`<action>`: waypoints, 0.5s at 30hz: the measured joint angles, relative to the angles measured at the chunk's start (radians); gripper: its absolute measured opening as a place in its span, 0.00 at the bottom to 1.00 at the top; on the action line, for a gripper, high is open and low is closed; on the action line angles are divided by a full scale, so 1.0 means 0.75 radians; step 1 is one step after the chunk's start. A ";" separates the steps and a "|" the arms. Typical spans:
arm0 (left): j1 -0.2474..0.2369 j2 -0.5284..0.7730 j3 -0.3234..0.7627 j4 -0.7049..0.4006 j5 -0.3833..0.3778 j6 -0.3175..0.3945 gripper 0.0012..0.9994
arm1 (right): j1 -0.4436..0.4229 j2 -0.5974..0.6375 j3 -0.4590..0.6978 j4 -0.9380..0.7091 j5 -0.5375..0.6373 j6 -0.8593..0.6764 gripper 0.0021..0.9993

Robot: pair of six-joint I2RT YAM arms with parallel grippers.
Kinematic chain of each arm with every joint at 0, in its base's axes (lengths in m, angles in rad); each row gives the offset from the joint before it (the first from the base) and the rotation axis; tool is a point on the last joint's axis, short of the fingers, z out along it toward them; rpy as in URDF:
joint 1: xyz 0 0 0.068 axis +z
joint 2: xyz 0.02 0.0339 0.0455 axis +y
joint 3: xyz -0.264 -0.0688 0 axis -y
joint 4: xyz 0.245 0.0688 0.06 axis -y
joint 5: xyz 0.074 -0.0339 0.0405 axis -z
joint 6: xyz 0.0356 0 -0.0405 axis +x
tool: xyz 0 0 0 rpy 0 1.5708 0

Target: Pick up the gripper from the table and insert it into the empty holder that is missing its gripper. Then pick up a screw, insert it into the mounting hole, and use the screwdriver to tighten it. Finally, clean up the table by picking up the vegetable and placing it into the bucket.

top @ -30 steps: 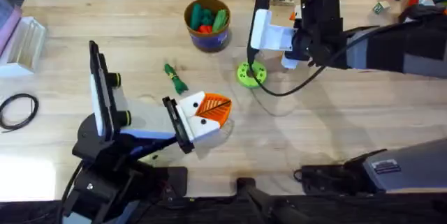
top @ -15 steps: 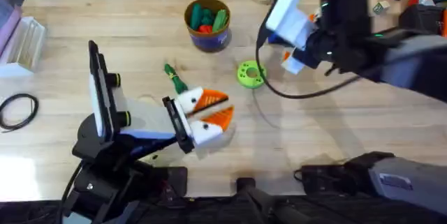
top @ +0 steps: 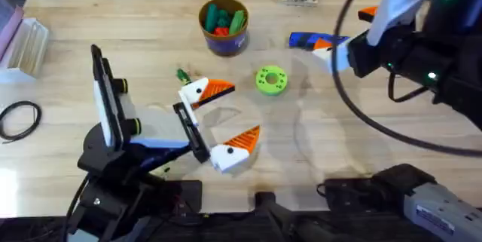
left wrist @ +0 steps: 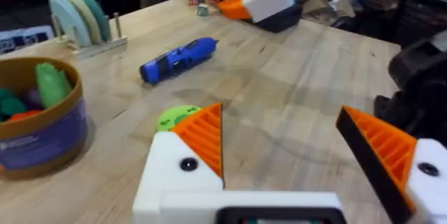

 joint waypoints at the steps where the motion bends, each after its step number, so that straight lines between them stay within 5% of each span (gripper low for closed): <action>1: 0.000 0.000 0.000 0.000 -0.020 -0.018 0.99 | 0.000 -0.014 0.000 0.000 -0.016 0.013 0.93; 5: 0.000 0.001 0.048 -0.090 -0.143 -0.134 0.99 | 0.001 -0.045 0.000 -0.003 -0.063 0.050 0.93; 8: 0.000 0.010 0.189 -0.319 -0.254 -0.180 0.99 | 0.000 -0.046 0.000 -0.002 -0.077 0.064 0.93; 9: 0.000 0.073 0.411 -0.583 -0.405 -0.203 0.99 | 0.000 -0.046 0.000 0.005 -0.083 0.072 0.93; 15: 0.000 0.382 0.845 -0.981 -0.703 -0.219 0.99 | 0.000 -0.046 0.000 0.014 -0.092 0.076 0.93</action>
